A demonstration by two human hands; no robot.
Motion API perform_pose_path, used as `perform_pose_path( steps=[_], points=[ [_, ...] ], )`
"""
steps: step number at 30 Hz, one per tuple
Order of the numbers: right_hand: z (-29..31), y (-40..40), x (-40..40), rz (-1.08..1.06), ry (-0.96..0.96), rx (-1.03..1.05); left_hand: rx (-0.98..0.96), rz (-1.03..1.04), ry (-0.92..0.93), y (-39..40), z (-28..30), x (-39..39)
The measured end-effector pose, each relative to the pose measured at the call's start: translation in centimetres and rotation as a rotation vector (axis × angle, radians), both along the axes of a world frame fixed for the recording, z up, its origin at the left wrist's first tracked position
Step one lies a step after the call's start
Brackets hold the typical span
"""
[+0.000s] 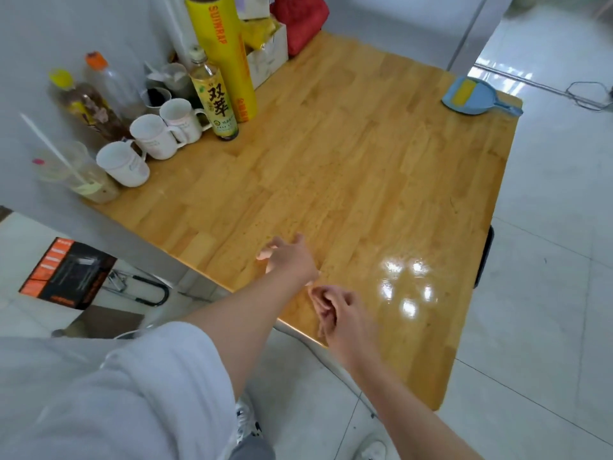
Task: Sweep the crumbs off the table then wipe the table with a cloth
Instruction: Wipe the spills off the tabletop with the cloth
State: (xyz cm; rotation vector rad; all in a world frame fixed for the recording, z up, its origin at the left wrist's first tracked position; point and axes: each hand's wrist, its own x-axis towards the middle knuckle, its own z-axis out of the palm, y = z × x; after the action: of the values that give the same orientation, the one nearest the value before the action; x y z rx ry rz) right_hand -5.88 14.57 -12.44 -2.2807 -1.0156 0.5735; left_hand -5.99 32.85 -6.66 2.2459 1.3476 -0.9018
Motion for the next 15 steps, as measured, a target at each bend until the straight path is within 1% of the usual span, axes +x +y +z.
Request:
perform_pose_path(
  steps=[1,2,3,4,5,6,8,9,10,11,12,13,15],
  points=[
    [0.0,0.9,-1.2,0.104,0.019,-0.011,-0.003,-0.009,-0.008,0.0,0.1,0.0],
    [0.1,1.3,-1.1,0.163,0.025,-0.03,-0.008,-0.02,-0.011,0.0,0.1,-0.2],
    [0.5,1.4,-0.3,0.165,0.031,-0.053,-0.014,-0.045,-0.008,0.4,0.1,-0.4],
    [0.8,0.7,1.3,0.113,0.019,-0.076,-0.021,-0.077,0.005,0.6,0.1,-0.5],
    [1.0,0.1,3.1,-0.019,0.012,-0.088,-0.034,-0.12,0.012,1.1,0.1,-0.6],
    [1.3,-0.6,5.0,-0.237,0.02,-0.091,-0.055,-0.167,0.019,1.9,0.1,-0.7],
    [1.6,-0.7,6.7,-0.761,0.087,-0.056,-0.075,-0.289,0.01,4.1,0.2,-1.1],
    [1.5,0.0,6.6,-0.898,0.074,-0.081,-0.081,-0.354,0.0,4.9,0.2,-1.2],
    [1.5,1.8,5.4,-0.909,0.043,-0.121,-0.08,-0.42,-0.013,6.0,0.3,-1.4],
    [1.4,3.7,3.5,-0.825,0.042,-0.111,-0.075,-0.473,-0.037,6.9,0.5,-1.6],
    [1.2,5.7,1.2,-0.65,0.045,-0.064,-0.067,-0.513,-0.08,7.8,0.6,-1.9],
    [1.2,7.5,-1.4,-0.42,0.063,-0.007,-0.063,-0.529,-0.137,8.9,0.7,-2.5],
    [0.9,8.7,-4.2,0.056,0.15,0.033,-0.046,-0.474,-0.252,11.2,1.1,-3.7]
  ],
)
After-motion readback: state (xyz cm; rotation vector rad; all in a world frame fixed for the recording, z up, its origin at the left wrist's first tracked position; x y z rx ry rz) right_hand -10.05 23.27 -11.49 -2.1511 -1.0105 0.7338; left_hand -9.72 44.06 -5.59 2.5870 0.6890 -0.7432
